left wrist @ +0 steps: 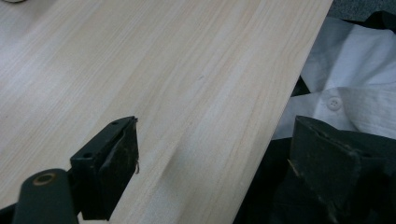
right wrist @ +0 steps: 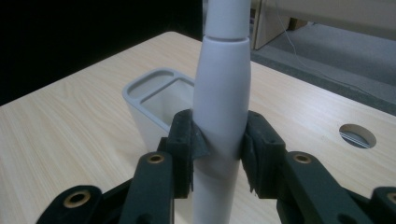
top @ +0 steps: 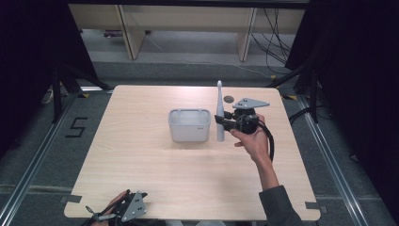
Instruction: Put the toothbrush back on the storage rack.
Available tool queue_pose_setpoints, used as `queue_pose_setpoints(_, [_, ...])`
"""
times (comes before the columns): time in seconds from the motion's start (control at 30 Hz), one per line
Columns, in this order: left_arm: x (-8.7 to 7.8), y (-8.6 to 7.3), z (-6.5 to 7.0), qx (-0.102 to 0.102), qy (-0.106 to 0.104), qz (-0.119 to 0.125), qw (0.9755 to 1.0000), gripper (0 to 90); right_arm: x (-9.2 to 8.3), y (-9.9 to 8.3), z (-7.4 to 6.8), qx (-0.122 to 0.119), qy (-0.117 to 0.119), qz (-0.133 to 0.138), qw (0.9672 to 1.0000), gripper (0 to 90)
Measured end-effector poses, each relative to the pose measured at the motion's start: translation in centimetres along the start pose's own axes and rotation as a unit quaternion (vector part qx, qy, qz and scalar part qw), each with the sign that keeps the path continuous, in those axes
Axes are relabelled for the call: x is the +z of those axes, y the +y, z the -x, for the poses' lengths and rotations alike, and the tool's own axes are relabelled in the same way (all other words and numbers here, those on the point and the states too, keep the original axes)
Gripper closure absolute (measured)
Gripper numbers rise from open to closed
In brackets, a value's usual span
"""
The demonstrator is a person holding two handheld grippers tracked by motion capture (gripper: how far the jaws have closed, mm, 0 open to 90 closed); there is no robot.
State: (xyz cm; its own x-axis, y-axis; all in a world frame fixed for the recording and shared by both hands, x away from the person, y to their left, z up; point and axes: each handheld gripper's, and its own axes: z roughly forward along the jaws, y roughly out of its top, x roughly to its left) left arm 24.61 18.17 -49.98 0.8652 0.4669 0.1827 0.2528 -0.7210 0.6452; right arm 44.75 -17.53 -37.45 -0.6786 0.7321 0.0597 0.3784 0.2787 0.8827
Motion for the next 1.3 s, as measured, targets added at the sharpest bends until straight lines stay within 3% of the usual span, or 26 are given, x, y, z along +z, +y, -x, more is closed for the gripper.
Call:
queue_pose_setpoints(0.1, [0.0,0.0,0.0,-0.001,-0.002,0.003,1.0,15.3,0.3,0.4,0.1,-0.013,0.0,0.007,0.9999,66.7])
queue_pose_setpoints(0.13, [0.0,0.0,0.0,-0.001,-0.001,0.002,1.0,15.2,0.2,0.6,-0.1,-0.003,0.004,0.001,1.0,66.7])
queue_pose_setpoints(0.27, [0.0,0.0,0.0,-0.003,-0.006,0.004,1.0,15.2,0.5,1.1,-0.2,-0.002,0.006,0.006,1.0,66.7])
queue_pose_setpoints(0.3, [0.0,0.0,0.0,-0.001,-0.006,0.002,1.0,15.2,0.6,1.3,-0.2,-0.011,0.003,0.007,0.9999,66.7])
queue_pose_setpoints(0.4, [0.0,0.0,0.0,-0.001,-0.005,0.002,1.0,15.2,0.7,1.8,-0.5,0.008,0.009,0.002,0.9999,66.7])
queue_pose_setpoints(0.53, [0.0,0.0,0.0,0.001,-0.006,0.001,1.0,15.2,0.9,2.6,-0.5,-0.007,0.005,0.01,0.9999,66.7])
queue_pose_setpoints(0.6, [-0.1,0.0,-0.1,0.0,-0.005,0.002,1.0,15.2,0.9,3.0,-0.7,0.01,0.008,0.011,0.9999,66.7])
queue_pose_setpoints(0.7, [0.0,0.0,0.1,-0.003,-0.008,0.005,1.0,15.2,1.2,3.7,-0.7,0.0,0.003,0.018,0.9998,66.7])
queue_pose_setpoints(0.83, [-0.1,0.0,0.0,0.002,-0.005,0.001,1.0,15.2,1.6,4.3,-0.7,0.018,0.011,0.022,0.9995,66.7])
queue_pose_setpoints(0.93, [-0.1,0.0,-0.1,0.003,-0.005,0.0,1.0,15.2,1.9,4.9,-0.5,0.009,0.005,0.03,0.9995,66.6])
queue_pose_setpoints(0.97, [-0.1,0.0,0.0,0.002,-0.005,0.002,1.0,15.2,1.9,5.0,-0.6,0.019,0.007,0.026,0.9994,66.7])
queue_pose_setpoints(1.13, [-0.1,0.0,0.0,0.002,-0.006,0.002,1.0,15.2,2.5,5.7,-0.3,0.028,-0.002,0.028,0.9992,66.7])
queue_pose_setpoints(1.3, [-0.1,0.0,-0.1,0.004,-0.006,0.0,1.0,15.3,3.3,6.0,0.1,0.021,-0.012,0.029,0.9993,66.6])
